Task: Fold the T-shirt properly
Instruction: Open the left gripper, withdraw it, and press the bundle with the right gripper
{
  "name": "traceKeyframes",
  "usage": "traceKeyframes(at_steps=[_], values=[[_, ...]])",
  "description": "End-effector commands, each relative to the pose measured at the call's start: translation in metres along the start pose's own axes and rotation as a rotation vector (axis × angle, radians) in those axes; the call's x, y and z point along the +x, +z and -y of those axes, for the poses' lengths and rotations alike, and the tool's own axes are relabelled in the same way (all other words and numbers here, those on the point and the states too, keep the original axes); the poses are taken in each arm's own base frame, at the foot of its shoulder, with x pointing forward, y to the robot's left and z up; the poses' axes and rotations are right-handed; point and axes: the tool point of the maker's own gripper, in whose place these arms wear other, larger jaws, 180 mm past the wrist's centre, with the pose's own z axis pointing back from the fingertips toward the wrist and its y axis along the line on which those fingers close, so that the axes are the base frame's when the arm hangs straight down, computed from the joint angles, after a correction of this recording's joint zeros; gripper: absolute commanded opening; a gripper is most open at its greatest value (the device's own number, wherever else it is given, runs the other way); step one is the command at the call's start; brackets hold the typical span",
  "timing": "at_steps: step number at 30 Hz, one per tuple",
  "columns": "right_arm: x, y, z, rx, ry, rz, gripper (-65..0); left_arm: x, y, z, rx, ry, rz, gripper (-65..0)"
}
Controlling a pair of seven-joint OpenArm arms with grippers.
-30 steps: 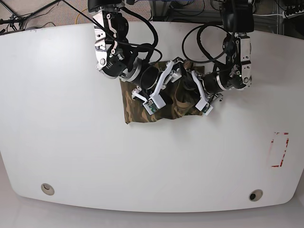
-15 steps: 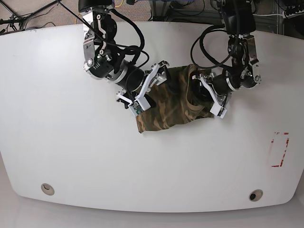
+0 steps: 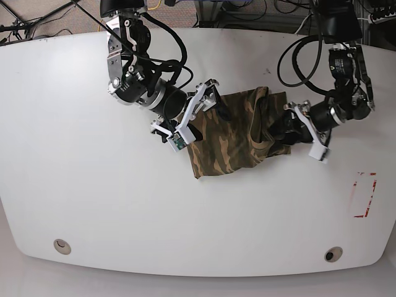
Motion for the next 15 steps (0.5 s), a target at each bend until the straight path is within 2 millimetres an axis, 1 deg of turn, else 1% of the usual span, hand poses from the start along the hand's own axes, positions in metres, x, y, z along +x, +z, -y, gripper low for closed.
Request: traceKeyframes(at_steps=[1,2,4,8,9,10,13,14,15], values=[[0.016,-0.006,-0.001,0.022,0.008,0.047,-17.1,0.03,0.032,-0.024,0.074,-0.056,0.061,-39.2],[0.015,-0.009,-0.002,0.032,0.01,0.039,-17.4,0.034,0.045,-0.035,0.109,-0.058,0.072,-39.2],[0.014,-0.014,-0.009,0.054,0.019,0.032,-19.2,0.036,0.068,-0.052,0.17,-0.054,0.084,-39.2],[0.018,-0.023,-0.033,0.12,0.048,0.052,-26.5,0.045,0.14,-0.102,0.363,-0.034,0.132,-39.2],[0.02,-0.025,-0.033,0.125,0.054,0.059,-27.6,0.045,0.153,-0.111,0.4,-0.02,0.141,-39.2],[0.024,-0.028,-0.032,0.127,0.059,0.063,-29.3,0.045,0.174,-0.127,0.459,0.002,0.154,-39.2],[0.022,-0.037,-0.027,0.128,0.051,0.046,-30.4,0.039,0.21,-0.154,0.569,0.043,0.147,-39.2],[0.02,-0.038,-0.026,0.128,0.05,0.041,-30.4,0.038,0.217,-0.158,0.588,0.047,0.144,-39.2],[0.018,-0.043,-0.03,0.142,0.048,0.032,-30.6,0.039,0.236,-0.167,0.639,0.046,0.136,-39.2]])
